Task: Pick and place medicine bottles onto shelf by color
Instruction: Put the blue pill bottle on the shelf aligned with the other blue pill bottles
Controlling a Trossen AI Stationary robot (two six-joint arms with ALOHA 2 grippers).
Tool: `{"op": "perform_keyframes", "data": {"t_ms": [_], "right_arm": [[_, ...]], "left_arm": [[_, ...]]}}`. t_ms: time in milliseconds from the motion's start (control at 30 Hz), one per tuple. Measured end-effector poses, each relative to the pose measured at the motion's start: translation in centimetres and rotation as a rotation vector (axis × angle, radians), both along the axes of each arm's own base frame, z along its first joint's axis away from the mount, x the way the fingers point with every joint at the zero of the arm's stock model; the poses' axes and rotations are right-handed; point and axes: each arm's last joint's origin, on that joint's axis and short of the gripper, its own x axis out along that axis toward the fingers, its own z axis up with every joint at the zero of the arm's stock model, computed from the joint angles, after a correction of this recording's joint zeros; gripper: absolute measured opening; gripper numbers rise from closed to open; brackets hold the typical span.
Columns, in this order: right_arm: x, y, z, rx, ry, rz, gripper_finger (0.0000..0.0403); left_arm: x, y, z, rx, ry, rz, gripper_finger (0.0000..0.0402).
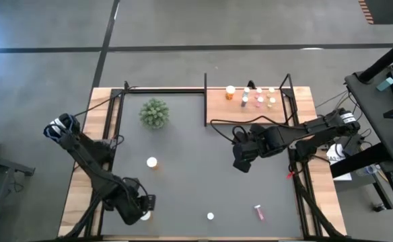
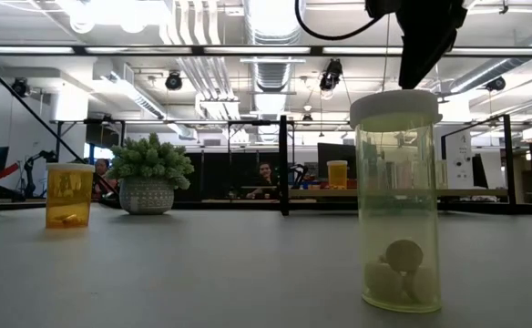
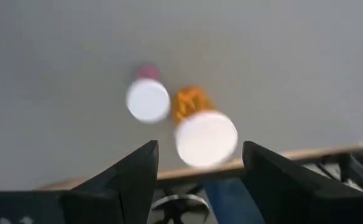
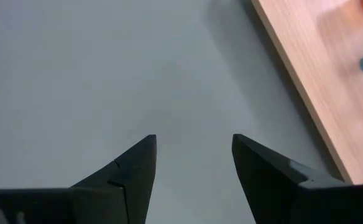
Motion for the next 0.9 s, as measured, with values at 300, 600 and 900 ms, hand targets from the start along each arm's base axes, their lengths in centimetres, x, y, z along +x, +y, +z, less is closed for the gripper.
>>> {"op": "perform_keyframes", "data": {"t_ms": [300, 600, 900], "right_arm": [[0.0, 0.0, 0.0, 0.001, -0.003, -0.002, 0.0201], [0.3, 0.0, 0.1, -0.002, -0.029, -0.002, 0.0201], [0.4, 0.0, 0.1, -0.014, -0.044, -0.006, 0.0201]], "left_arm": [[0.0, 0.5, -2.1, 0.072, 0.177, 0.012, 0.0217], [0.9, -0.1, -3.7, 0.079, 0.206, 0.016, 0.0217], [1.3, -0.4, -4.8, 0.083, 0.246, 0.019, 0.0187]]}}
